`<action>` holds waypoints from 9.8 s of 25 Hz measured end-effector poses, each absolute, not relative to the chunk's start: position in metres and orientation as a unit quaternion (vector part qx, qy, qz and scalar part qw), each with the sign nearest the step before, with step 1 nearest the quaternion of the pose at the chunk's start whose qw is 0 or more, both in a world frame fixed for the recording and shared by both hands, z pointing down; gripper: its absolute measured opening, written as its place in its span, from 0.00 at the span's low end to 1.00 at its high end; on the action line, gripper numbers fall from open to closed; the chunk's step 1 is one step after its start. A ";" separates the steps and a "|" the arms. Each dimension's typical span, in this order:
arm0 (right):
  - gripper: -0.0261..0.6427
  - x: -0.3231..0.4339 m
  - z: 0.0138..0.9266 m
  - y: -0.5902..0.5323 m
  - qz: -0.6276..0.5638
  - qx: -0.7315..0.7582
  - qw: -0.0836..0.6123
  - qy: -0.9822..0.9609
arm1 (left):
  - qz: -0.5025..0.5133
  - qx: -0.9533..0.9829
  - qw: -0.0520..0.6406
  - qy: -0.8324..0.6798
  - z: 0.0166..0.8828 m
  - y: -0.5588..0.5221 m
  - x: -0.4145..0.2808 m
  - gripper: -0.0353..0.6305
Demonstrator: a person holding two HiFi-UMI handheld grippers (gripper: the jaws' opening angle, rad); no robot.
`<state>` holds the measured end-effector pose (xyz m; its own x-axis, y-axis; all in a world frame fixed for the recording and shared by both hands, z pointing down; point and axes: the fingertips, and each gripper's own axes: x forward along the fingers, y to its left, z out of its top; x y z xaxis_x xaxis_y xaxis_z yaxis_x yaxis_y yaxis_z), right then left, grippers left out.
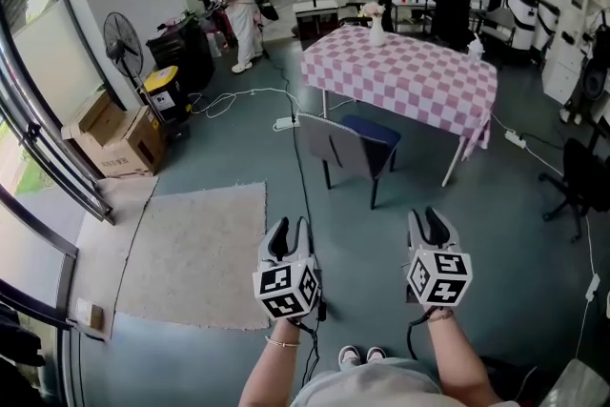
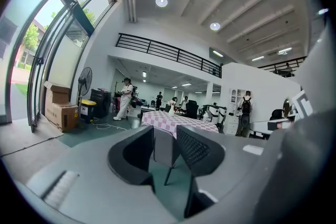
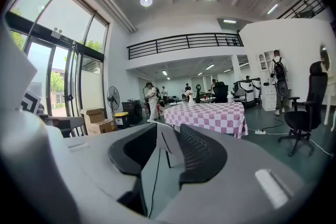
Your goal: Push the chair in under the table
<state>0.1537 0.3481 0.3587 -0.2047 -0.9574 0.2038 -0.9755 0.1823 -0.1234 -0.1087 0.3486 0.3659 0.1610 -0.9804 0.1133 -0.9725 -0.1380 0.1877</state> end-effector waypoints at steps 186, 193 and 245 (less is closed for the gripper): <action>0.20 0.103 0.608 -0.226 0.184 0.374 0.545 -0.728 | 0.490 0.856 -0.157 0.040 0.609 -0.300 -0.023 0.20; 0.20 0.129 0.611 -0.269 0.184 0.383 0.550 -0.719 | 0.487 0.859 -0.157 0.009 0.610 -0.346 0.002 0.22; 0.20 0.188 0.608 -0.439 0.169 0.436 0.509 -0.723 | 0.499 0.848 -0.174 -0.041 0.609 -0.535 0.073 0.27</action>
<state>0.1883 -0.4391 0.6081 -0.1029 -0.4585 0.8827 -0.8020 0.5632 0.1991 0.0731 -0.5350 0.6093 0.4980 -0.2443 0.8321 0.1037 -0.9359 -0.3368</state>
